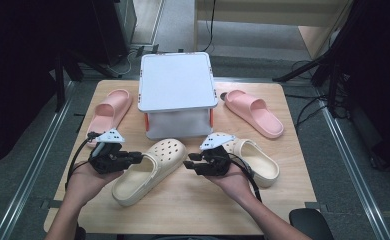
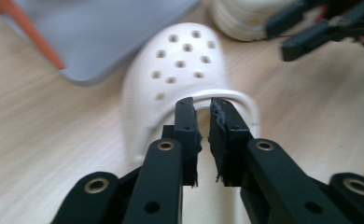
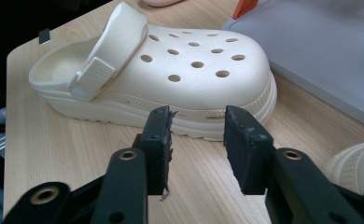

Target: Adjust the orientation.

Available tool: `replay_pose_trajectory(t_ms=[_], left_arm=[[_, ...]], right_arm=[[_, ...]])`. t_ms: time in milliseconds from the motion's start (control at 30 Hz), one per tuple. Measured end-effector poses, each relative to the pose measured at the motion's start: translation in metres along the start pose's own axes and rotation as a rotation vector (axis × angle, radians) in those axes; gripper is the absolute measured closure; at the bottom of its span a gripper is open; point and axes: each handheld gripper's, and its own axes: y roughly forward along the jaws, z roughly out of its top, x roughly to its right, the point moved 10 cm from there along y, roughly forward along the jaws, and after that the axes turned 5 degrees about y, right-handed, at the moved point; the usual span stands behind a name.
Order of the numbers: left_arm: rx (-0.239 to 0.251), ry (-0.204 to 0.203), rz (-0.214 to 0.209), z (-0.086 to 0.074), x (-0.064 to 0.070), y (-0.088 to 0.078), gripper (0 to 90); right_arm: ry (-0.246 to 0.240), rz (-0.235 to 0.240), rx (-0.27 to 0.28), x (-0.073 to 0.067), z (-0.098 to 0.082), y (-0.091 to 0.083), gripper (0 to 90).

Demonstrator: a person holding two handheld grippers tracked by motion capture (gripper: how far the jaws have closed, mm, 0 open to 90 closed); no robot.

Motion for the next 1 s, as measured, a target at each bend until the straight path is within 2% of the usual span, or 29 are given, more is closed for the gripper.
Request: replay_pose_trajectory(t_ms=[100,300,367,400,567,700,733,800,900,1000], left_arm=[[-0.01,-0.02,0.023,-0.003,-0.015,0.001,83.9],[-0.023,-0.036,0.003,-0.011,-0.037,0.015,85.4],[-0.006,-0.073,-0.026,-0.012,-0.043,0.018,85.5],[-0.007,-0.078,-0.021,-0.013,-0.047,0.019,86.4],[-0.023,-0.081,-0.015,-0.02,-0.059,0.025,87.0],[-0.034,-0.081,0.001,-0.026,-0.065,0.032,87.0],[-0.033,-0.094,-0.008,-0.027,-0.065,0.034,87.0],[-0.04,-0.091,-0.01,-0.03,-0.064,0.037,87.0],[-0.054,-0.091,-0.025,-0.032,-0.06,0.043,87.0],[-0.082,-0.065,-0.037,-0.034,-0.053,0.049,86.8]], right_arm=[[-0.007,-0.012,0.004,-0.002,0.0,0.003,71.1],[0.009,-0.031,0.001,0.001,0.002,0.013,79.6],[0.027,-0.032,0.005,0.002,0.003,0.017,83.4],[0.051,-0.028,0.005,0.002,0.002,0.021,86.4],[0.058,-0.022,-0.005,-0.004,-0.002,0.03,89.2],[0.04,-0.02,0.001,-0.011,-0.003,0.037,89.4],[0.025,-0.016,0.0,-0.013,-0.004,0.038,89.8],[0.005,-0.022,-0.012,-0.016,-0.006,0.041,89.8],[-0.005,-0.032,-0.023,-0.016,-0.007,0.046,89.8],[-0.008,-0.042,-0.034,-0.013,-0.01,0.05,89.8]])
